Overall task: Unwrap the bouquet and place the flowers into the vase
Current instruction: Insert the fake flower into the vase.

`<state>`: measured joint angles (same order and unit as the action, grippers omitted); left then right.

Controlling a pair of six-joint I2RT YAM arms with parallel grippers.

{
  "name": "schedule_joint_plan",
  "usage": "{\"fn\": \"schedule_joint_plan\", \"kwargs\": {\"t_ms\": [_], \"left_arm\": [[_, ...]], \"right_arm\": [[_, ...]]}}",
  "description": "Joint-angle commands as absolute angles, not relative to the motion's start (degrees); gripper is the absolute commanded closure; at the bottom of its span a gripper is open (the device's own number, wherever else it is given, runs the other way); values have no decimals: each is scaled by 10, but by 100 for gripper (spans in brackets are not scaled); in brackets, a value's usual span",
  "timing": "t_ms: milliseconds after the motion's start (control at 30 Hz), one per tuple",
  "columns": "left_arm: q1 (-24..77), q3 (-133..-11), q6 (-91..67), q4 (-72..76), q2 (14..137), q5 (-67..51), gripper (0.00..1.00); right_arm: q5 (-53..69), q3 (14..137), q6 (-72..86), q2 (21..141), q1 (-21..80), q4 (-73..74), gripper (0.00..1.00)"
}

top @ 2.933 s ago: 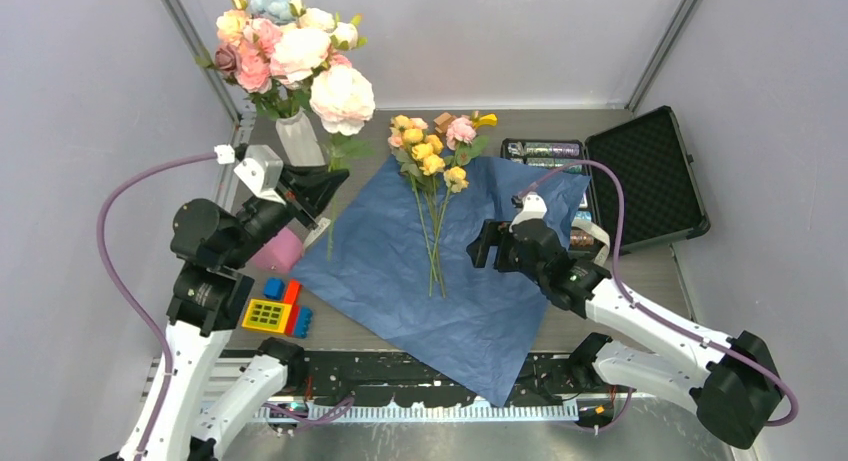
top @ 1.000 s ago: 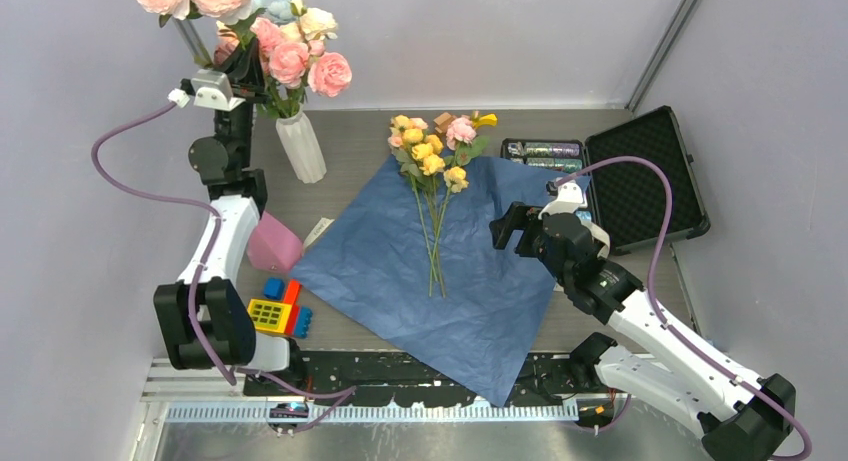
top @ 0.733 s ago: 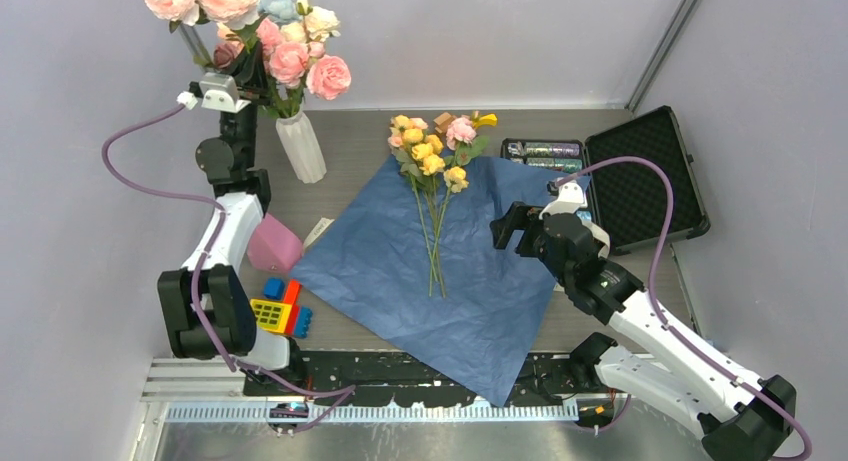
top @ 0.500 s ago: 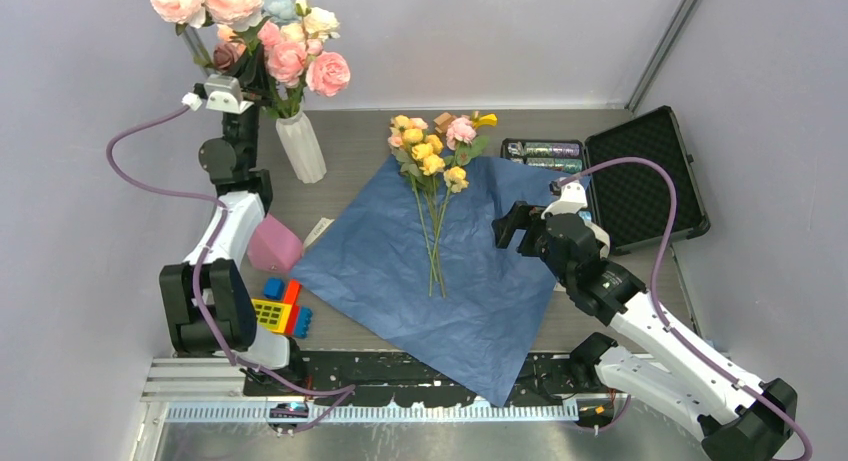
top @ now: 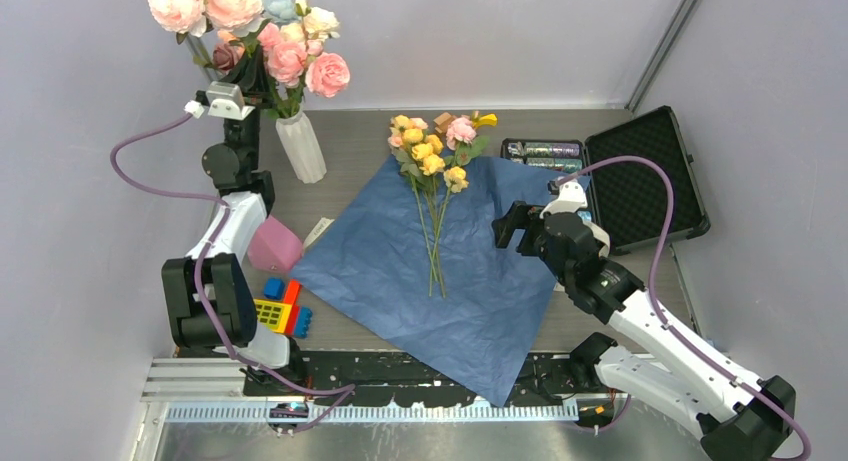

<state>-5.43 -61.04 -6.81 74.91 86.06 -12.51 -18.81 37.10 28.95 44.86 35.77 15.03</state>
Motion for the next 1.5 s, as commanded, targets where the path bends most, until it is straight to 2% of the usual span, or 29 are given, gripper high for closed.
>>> {"fn": "schedule_joint_plan", "kwargs": {"t_ms": [0, 967, 1467], "left_arm": [[-57, -613, -48, 777, 866, -112, 100], [-57, -642, -47, 805, 850, -114, 100], [-57, -628, -46, 820, 885, -118, 100]], "right_arm": [[-195, 399, 284, 454, 353, 131, 6], [-174, 400, 291, 469, 348, 118, 7], [-167, 410, 283, 480, 343, 116, 7]]}}
